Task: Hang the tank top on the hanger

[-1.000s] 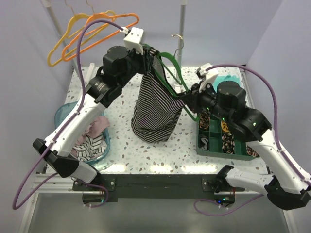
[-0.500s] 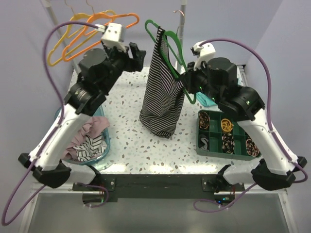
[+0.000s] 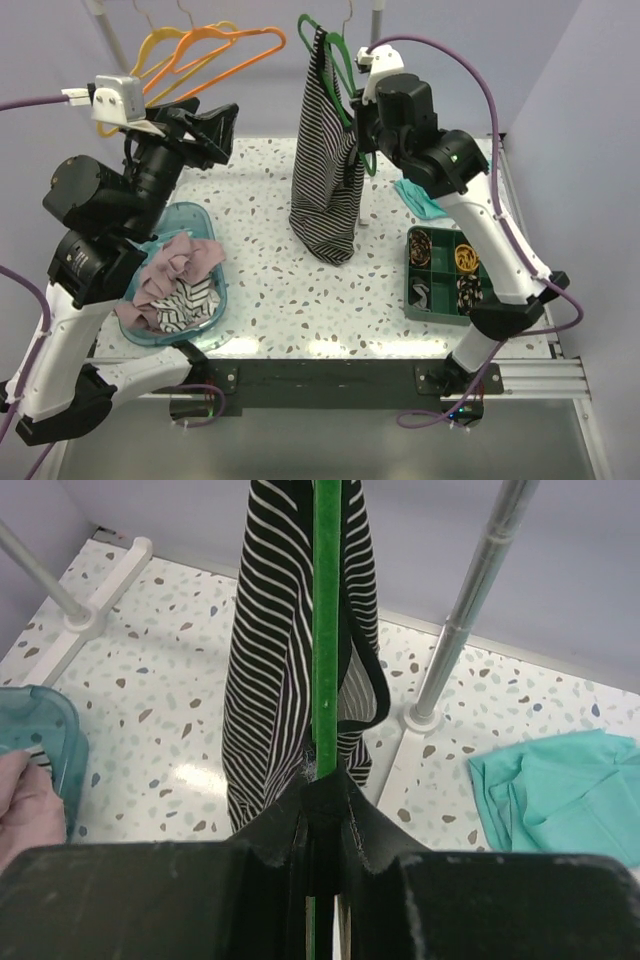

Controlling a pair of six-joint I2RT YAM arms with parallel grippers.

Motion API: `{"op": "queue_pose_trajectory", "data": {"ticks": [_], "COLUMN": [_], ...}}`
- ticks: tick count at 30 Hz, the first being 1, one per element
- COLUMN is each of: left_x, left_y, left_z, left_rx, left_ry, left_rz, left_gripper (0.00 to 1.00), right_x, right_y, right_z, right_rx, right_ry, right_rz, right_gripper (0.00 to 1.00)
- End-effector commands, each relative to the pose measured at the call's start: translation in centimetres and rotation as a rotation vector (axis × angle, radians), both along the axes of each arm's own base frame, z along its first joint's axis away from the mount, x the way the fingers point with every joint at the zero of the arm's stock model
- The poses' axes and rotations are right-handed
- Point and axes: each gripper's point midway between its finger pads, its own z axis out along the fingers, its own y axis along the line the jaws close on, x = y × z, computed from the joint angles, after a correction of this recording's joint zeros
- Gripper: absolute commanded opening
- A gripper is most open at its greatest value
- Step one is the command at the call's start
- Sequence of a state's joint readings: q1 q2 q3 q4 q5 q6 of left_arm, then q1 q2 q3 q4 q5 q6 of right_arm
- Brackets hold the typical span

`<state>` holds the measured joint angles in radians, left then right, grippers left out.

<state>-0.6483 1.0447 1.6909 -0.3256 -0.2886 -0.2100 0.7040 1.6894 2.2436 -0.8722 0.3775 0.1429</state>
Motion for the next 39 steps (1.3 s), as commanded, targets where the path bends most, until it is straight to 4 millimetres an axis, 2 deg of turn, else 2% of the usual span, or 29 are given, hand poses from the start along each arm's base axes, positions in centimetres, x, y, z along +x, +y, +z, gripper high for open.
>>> {"op": "queue_pose_trajectory", "data": {"ticks": [1, 6, 11, 12, 16, 22, 29, 39], "left_x": [0.7, 0.8, 1.1, 1.2, 1.4, 1.6, 1.7, 1.9], "left_y": [-0.4, -0.6, -1.0, -1.1, -1.2, -1.4, -1.6, -1.7], "left_z": [-1.5, -2.3, -3.1, -3.3, -3.8, -4.3, -4.8, -5.3], "left_rx": [0.006, 0.013, 0.023, 0.027, 0.034, 0.043, 0.052, 0.057], "left_ry": [0.039, 0.051, 0.066, 0.071, 0.077, 0.088, 0.099, 0.103], "left_rz": [0.004, -0.004, -0.013, -0.013, -0.013, -0.012, -0.015, -0.016], "left_gripper": [0.73, 0.73, 0.73, 0.73, 0.73, 0.73, 0.73, 0.73], "right_x": [2.2, 5.8, 8.1, 8.2, 10.0, 11.1, 12.2, 12.7], "right_y": [-1.0, -1.0, -1.2, -1.2, -0.9, -0.3, 0.8, 1.0], "right_z": [4.3, 3.9, 4.5, 5.3, 4.7, 4.2, 1.8, -0.2], "right_rx": [0.061, 0.065, 0.094, 0.111, 0.112, 0.132, 0.132, 0.110], "right_ry": [-0.132, -0.166, -0.214, -0.235, -0.245, -0.247, -0.205, -0.163], "right_rz": [-0.062, -0.116, -0.147, -0.150, -0.165, -0.168, -0.162, -0.166], "right_gripper": [0.00, 0.00, 0.00, 0.00, 0.00, 0.00, 0.00, 0.00]}}
